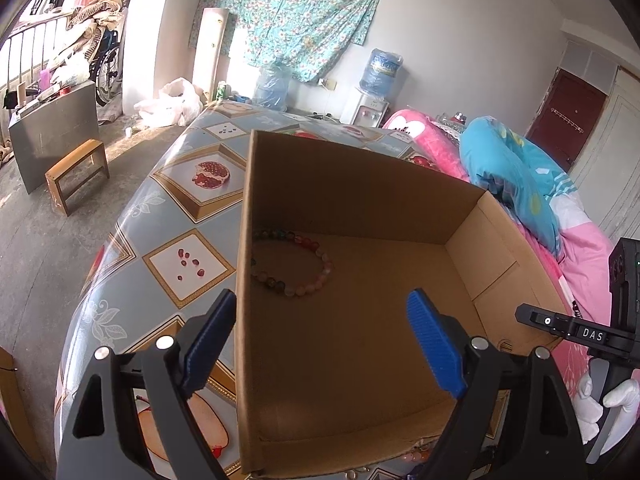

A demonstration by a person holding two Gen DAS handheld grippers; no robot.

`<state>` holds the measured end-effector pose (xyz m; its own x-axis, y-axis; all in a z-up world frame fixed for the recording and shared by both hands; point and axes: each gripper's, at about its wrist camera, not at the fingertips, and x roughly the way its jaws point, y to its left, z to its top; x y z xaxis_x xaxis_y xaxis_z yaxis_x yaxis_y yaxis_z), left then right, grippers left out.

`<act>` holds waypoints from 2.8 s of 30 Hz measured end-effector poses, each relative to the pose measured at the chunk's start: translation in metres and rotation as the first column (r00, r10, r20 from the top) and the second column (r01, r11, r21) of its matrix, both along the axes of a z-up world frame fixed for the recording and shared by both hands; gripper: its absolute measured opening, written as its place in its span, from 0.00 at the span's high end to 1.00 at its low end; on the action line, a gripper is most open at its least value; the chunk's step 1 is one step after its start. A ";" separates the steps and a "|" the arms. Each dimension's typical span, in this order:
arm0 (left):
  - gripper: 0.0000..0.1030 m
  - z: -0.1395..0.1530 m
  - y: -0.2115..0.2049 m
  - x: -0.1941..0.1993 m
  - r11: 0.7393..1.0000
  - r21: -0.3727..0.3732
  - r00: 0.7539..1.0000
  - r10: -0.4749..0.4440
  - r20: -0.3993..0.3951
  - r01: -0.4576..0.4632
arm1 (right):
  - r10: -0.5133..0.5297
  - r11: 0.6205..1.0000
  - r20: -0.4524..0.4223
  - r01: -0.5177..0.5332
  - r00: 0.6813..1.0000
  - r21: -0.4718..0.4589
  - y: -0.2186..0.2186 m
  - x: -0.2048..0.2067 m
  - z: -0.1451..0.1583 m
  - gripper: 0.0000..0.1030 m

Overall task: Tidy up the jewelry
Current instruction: 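Lift both tools out of the box and back over the table, then grasp the purple smartwatch face with the right tool while the left tool grips its strap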

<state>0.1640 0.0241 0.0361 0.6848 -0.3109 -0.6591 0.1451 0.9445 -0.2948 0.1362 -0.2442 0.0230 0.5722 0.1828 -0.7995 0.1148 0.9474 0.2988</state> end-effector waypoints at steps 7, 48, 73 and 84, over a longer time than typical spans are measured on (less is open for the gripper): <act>0.19 0.016 0.019 -0.035 1.000 -0.010 0.989 0.016 0.148 -0.015 | -0.087 0.995 0.169 0.077 0.982 0.066 -0.017 -0.056 0.025 0.49; 0.36 -0.075 0.001 -0.099 0.987 0.014 0.966 -0.155 -0.205 0.162 | 0.211 0.976 0.091 -0.204 0.973 -0.077 0.123 -0.107 -0.058 0.77; 0.64 -0.067 -0.016 -0.118 0.968 0.061 0.955 -0.228 -0.191 0.243 | 0.187 0.982 0.105 -0.183 0.977 -0.039 0.120 -0.113 -0.067 0.76; 0.42 -0.070 0.009 -0.122 0.963 -0.004 0.939 -0.262 -0.223 0.268 | 0.171 0.984 0.105 -0.165 0.980 -0.066 0.131 -0.109 -0.070 0.76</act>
<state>0.0424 0.0331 -0.0335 0.4172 -0.4421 -0.7941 0.3254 0.8885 -0.3236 0.0268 -0.1132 -0.0474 0.6222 0.2400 -0.7451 -0.0783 0.9661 0.2458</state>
